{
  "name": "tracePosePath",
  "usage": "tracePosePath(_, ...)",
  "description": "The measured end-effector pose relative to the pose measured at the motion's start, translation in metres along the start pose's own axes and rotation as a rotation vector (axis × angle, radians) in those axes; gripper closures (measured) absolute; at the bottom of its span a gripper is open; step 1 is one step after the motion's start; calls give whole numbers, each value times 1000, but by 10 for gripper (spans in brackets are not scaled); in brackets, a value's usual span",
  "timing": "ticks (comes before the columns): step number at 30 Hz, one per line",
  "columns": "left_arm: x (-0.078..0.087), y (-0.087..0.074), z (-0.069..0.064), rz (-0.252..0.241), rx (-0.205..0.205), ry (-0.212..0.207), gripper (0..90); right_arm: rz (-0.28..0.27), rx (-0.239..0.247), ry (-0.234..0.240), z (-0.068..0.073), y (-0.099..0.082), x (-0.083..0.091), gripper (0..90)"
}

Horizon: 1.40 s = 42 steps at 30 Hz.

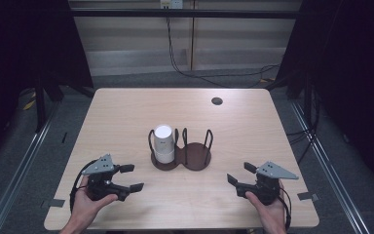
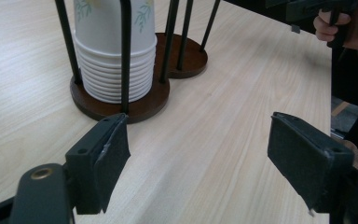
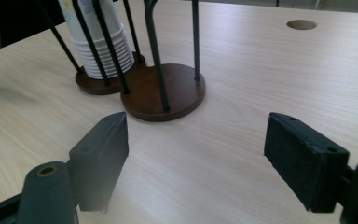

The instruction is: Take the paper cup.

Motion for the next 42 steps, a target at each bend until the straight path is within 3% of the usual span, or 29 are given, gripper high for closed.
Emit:
tracePosePath(4,1,3,-3,-1,-29,4,203,-17,17,6,7,1,5,176)
tracePosePath(9,-2,5,-5,12,-7,5,164,-7,29,37,13,-1,6,171)
tracePosePath(10,-3,6,-5,12,13,-15,169,-3,36,34,13,-2,5,168)
tracePosePath(13,-4,10,-8,11,-12,-14,260,-2,32,37,14,-2,5,163)
tracePosePath(16,-5,13,-9,7,-5,-9,242,-3,29,36,14,-2,5,163)
tracePosePath(19,-7,15,-10,22,0,-23,286,10,26,42,14,-3,4,156)
tracePosePath(22,-6,23,-13,25,-16,-29,288,8,24,37,15,-3,5,150)
tracePosePath(25,-2,32,-12,19,-33,1,316,0,18,34,16,-3,6,135)
tracePosePath(28,3,40,-11,12,-37,3,324,-8,32,43,17,-3,8,135)
tracePosePath(32,9,53,0,-3,-31,3,309,8,32,46,17,-4,8,135)
tracePosePath(35,11,63,8,5,-34,13,301,27,39,12,15,-5,6,135)
tracePosePath(39,11,75,9,9,-40,-4,297,51,40,45,19,-5,4,135)
tracePosePath(42,11,84,6,-23,-36,-37,298,57,41,53,19,-5,3,137)
Point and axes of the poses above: each handheld gripper's, and its own axes: x roughly backward along the jaws, y roughly out of its top, z roughly to its left, the point moved 4 cm from there along -x, roughly forward along the jaws, and after that the axes turned 8 degrees about -y, right-handed, at the moved point
